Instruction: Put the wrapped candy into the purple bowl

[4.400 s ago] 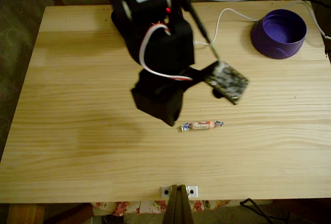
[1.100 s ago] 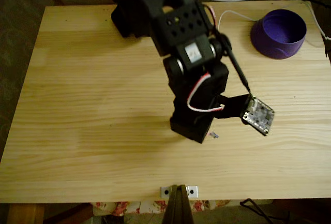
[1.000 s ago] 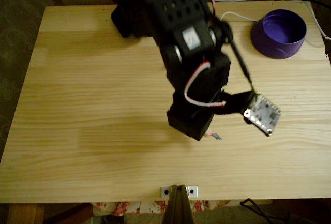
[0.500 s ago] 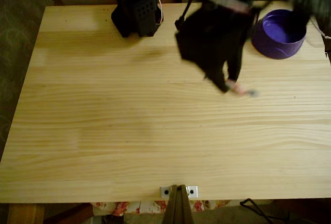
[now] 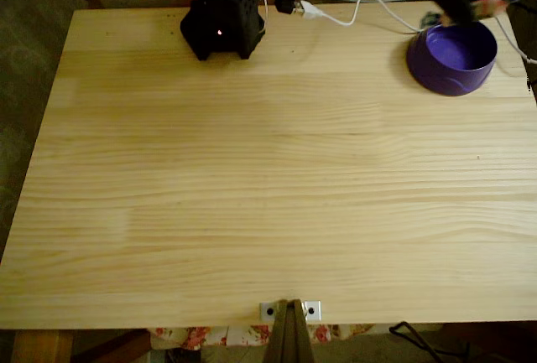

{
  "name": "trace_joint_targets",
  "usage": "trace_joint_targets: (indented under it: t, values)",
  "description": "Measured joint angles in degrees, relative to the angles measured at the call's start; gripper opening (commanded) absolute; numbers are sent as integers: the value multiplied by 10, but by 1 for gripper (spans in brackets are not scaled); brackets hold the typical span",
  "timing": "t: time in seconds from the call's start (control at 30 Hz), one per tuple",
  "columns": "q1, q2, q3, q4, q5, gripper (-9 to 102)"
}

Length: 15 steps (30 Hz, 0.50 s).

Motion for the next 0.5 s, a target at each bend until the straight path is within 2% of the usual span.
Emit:
trace_joint_targets:
  t: [0.17,0.5]
  values:
    - [-61,-69,-40,-29,0,0]
    - [-117,-178,-75,-71,22,0]
